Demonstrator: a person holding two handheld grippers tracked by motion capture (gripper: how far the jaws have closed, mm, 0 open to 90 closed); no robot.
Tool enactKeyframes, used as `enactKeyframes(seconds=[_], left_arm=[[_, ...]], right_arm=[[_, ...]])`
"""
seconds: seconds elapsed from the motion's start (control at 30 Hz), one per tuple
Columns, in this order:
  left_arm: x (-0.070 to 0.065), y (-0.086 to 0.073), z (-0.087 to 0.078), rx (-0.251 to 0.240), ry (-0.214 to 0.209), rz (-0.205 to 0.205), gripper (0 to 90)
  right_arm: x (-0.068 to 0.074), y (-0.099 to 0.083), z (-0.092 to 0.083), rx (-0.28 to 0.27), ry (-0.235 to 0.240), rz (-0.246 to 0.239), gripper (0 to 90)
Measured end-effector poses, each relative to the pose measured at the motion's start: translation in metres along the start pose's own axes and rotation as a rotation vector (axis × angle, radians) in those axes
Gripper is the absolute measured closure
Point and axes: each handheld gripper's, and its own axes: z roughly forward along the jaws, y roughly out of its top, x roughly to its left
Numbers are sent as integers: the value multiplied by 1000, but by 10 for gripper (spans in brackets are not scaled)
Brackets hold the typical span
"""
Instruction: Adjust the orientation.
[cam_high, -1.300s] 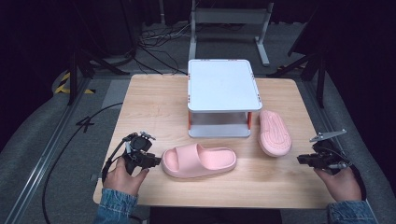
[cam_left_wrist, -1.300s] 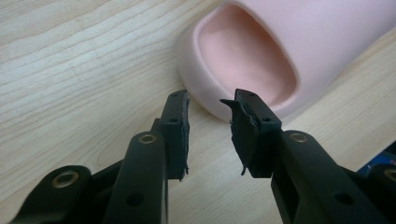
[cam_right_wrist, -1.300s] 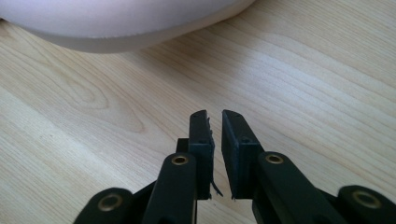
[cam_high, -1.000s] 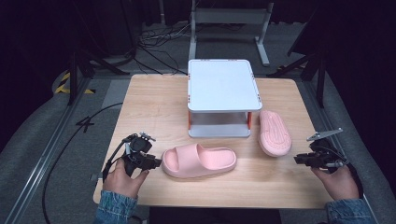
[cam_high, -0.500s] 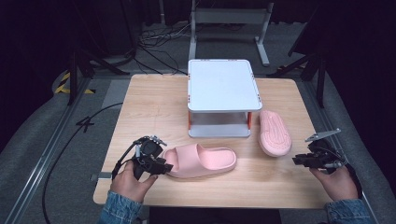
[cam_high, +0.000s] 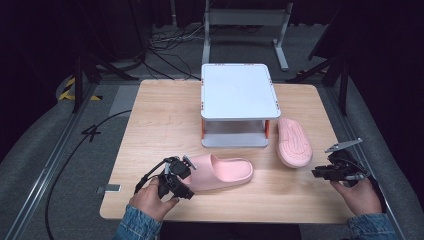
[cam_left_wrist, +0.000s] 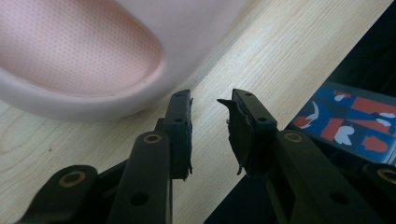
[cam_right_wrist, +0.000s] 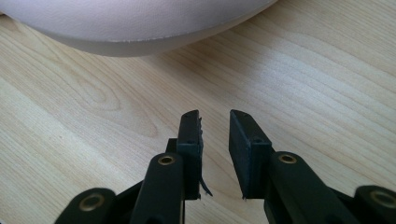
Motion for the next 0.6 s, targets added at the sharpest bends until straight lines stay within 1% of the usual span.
enactKeyframes(seconds=[0.1,0.13,0.17,0.2,0.23,0.37,0.4,0.43,0.47,0.5,0.57,0.6], left_arm=[[2,3,6,32,-3,11,684],[3,4,9,34,10,7,678],[4,4,10,35,13,-2,672],[7,5,10,34,9,-4,678],[8,5,9,26,16,-17,677],[14,6,7,18,41,-42,673],[16,7,7,20,42,-43,673],[17,8,6,17,54,-59,673],[20,9,6,6,62,-63,672],[22,10,6,8,64,-72,672],[27,11,5,-8,69,-88,666],[30,12,5,-10,70,-89,665]], right_arm=[[0,-1,1,5,1,3,739],[0,-1,1,8,1,5,739],[-1,-1,2,6,-1,5,739],[-1,-2,1,6,-2,5,739],[-1,-3,1,3,-5,4,738],[-2,-7,-2,0,-8,14,737],[-2,-8,-3,1,-10,19,737],[-2,-9,-3,-2,-12,18,736],[-2,-10,-4,2,-13,24,736],[-3,-12,-4,2,-14,26,734],[-3,-15,-5,0,-20,32,731],[-4,-17,-6,4,-19,32,731]])
